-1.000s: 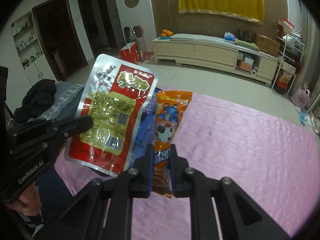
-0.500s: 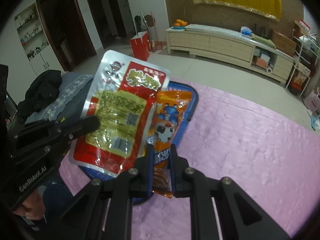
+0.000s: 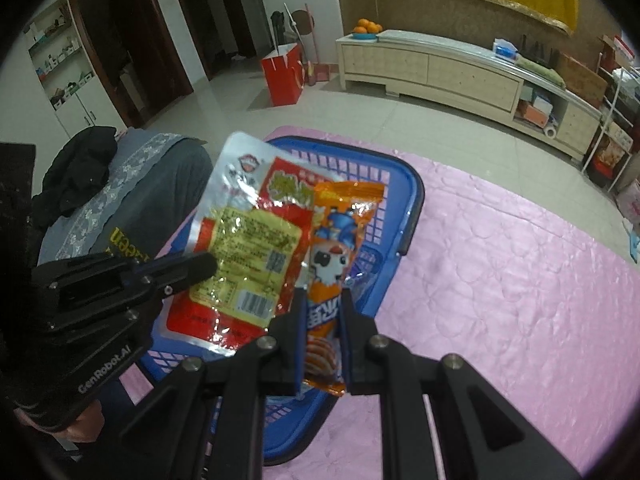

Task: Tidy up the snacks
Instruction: 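Carry the red pack and orange bar with both tools over the blue basket, then open both tools to drop the red pack and orange bar into the basket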

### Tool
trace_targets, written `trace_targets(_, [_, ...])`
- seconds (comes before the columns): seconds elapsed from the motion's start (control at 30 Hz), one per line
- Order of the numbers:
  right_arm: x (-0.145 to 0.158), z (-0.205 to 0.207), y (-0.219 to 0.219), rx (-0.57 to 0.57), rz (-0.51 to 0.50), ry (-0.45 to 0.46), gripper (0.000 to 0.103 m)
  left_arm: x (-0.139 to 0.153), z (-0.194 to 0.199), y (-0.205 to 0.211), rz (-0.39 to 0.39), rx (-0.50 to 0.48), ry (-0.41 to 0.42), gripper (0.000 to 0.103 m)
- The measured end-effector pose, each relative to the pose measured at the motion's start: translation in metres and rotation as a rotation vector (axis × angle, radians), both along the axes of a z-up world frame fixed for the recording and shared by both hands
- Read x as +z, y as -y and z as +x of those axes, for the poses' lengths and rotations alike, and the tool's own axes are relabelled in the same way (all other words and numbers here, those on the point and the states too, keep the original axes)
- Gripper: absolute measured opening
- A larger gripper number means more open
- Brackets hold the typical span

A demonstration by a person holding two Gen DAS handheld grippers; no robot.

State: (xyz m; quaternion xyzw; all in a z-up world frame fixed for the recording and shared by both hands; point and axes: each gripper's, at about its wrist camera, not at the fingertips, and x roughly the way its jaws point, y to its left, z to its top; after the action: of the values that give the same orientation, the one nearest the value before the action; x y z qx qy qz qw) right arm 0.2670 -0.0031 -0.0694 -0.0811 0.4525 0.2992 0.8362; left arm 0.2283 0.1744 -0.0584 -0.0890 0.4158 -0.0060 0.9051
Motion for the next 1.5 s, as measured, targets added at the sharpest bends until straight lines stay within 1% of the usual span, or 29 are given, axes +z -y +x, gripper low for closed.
trace_targets(0.07, [-0.002,-0.001,0.003,0.000,-0.002,-0.002,0.018,-0.005,0.003,0.002,0.010,-0.012,-0.013,0.000])
trace_targets(0.1, [-0.002,-0.002,0.004,-0.001,-0.004,-0.002,0.018,-0.007,0.004,0.002,0.023,-0.008,-0.015,0.002])
trace_targets(0.13, [-0.002,-0.002,0.006,-0.004,-0.004,-0.004,0.018,-0.008,0.005,0.003,0.034,-0.005,-0.018,0.005])
trace_targets(0.17, [-0.002,-0.001,0.007,-0.008,-0.003,-0.008,0.018,-0.010,0.006,0.003,0.044,0.003,-0.028,0.022])
trace_targets(0.2, [-0.002,-0.001,0.008,-0.011,-0.001,-0.009,0.018,-0.010,0.006,0.003,0.054,0.009,-0.036,0.045])
trace_targets(0.23, [0.000,-0.001,0.009,-0.013,0.002,-0.010,0.018,-0.009,0.006,0.004,0.060,0.010,-0.034,0.050])
trace_targets(0.27, [0.002,-0.002,0.010,-0.014,0.008,-0.010,0.018,-0.006,0.003,0.006,0.065,0.008,-0.027,0.052])
trace_targets(0.4, [0.011,-0.006,0.009,-0.008,0.022,0.004,0.018,0.005,-0.006,0.010,0.080,-0.001,-0.011,0.059])
trace_targets(0.53, [0.019,-0.010,0.007,0.010,0.032,0.020,0.018,0.015,-0.015,0.011,0.106,0.008,-0.003,0.059])
trace_targets(0.7, [0.025,-0.011,-0.004,0.037,0.036,0.028,0.018,0.027,-0.018,0.002,0.102,0.016,0.009,0.059])
trace_targets(0.87, [0.023,-0.007,-0.016,0.067,0.030,0.031,0.018,0.032,-0.023,-0.013,0.123,0.060,0.043,0.059])
trace_targets(0.93, [0.021,-0.004,-0.021,0.075,0.024,0.025,0.018,0.034,-0.026,-0.021,0.107,0.084,0.072,0.059])
trace_targets(0.97, [0.019,-0.003,-0.024,0.080,0.017,0.024,0.018,0.033,-0.025,-0.025,0.091,0.087,0.069,0.059])
trace_targets(1.03, [0.017,0.000,-0.028,0.089,0.013,0.021,0.018,0.030,-0.021,-0.032,0.069,0.088,0.049,0.068])
trace_targets(1.07, [0.017,0.002,-0.030,0.091,0.012,0.021,0.018,0.029,-0.020,-0.033,0.072,0.091,0.043,0.079])
trace_targets(1.1, [0.016,0.003,-0.031,0.091,0.009,0.020,0.018,0.027,-0.020,-0.034,0.079,0.092,0.043,0.082])
trace_targets(1.17, [0.013,0.008,-0.033,0.088,-0.003,0.009,0.018,0.024,-0.018,-0.037,0.083,0.088,0.037,0.083])
trace_targets(1.2, [0.010,0.010,-0.034,0.085,-0.009,0.005,0.018,0.023,-0.016,-0.037,0.083,0.085,0.035,0.089])
trace_targets(1.23, [0.009,0.012,-0.035,0.082,-0.018,0.001,0.018,0.021,-0.015,-0.037,0.090,0.085,0.033,0.093])
trace_targets(1.27, [0.006,0.013,-0.037,0.078,-0.031,-0.003,0.018,0.019,-0.014,-0.037,0.103,0.091,0.033,0.101])
trace_targets(1.3, [0.004,0.015,-0.038,0.075,-0.040,-0.005,0.018,0.018,-0.014,-0.037,0.113,0.093,0.035,0.103])
trace_targets(1.43, [-0.001,0.023,-0.039,0.065,-0.061,-0.013,0.018,0.013,-0.008,-0.033,0.136,0.095,0.038,0.103])
trace_targets(1.5, [-0.002,0.025,-0.042,0.060,-0.087,0.005,0.018,0.011,-0.006,-0.033,0.139,0.095,0.034,0.103])
